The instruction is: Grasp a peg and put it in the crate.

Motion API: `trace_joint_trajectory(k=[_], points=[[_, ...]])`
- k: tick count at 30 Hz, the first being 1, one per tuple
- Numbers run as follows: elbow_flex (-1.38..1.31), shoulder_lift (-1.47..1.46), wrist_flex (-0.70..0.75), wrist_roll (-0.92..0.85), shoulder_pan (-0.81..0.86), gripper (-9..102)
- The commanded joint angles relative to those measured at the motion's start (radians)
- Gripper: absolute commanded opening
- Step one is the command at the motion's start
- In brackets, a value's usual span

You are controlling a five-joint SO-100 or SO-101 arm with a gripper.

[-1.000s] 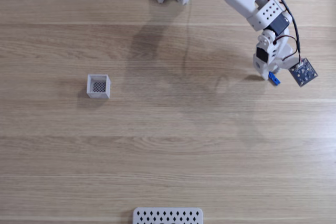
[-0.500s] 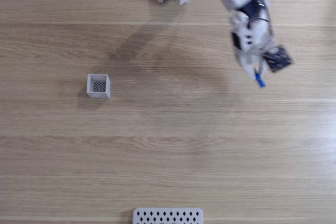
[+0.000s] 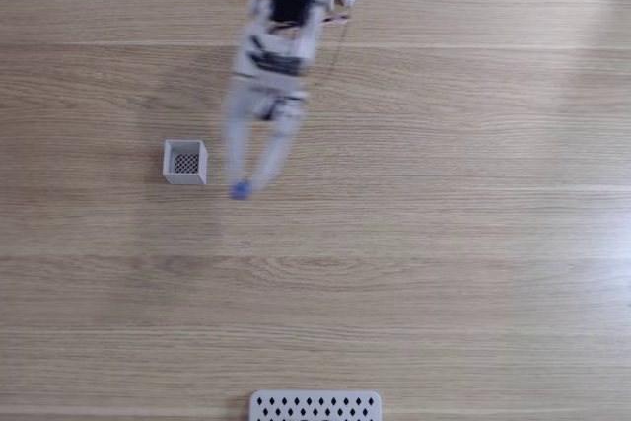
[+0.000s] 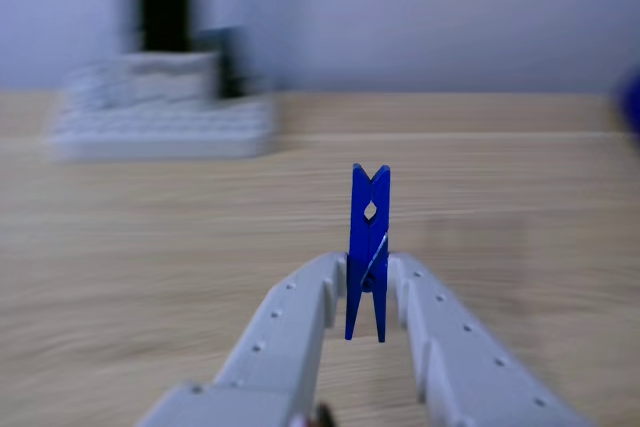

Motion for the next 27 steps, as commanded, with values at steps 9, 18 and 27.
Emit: trace_joint_trajectory(k=[9,18,27], points=[[-0.014,-0.138,-0.181,0.138,0.270,-1],[-0.012,-0.144,-0.043,0.146,0.262,-1],[-0.014,-0.138,0.055,0.146,0.264,-1]])
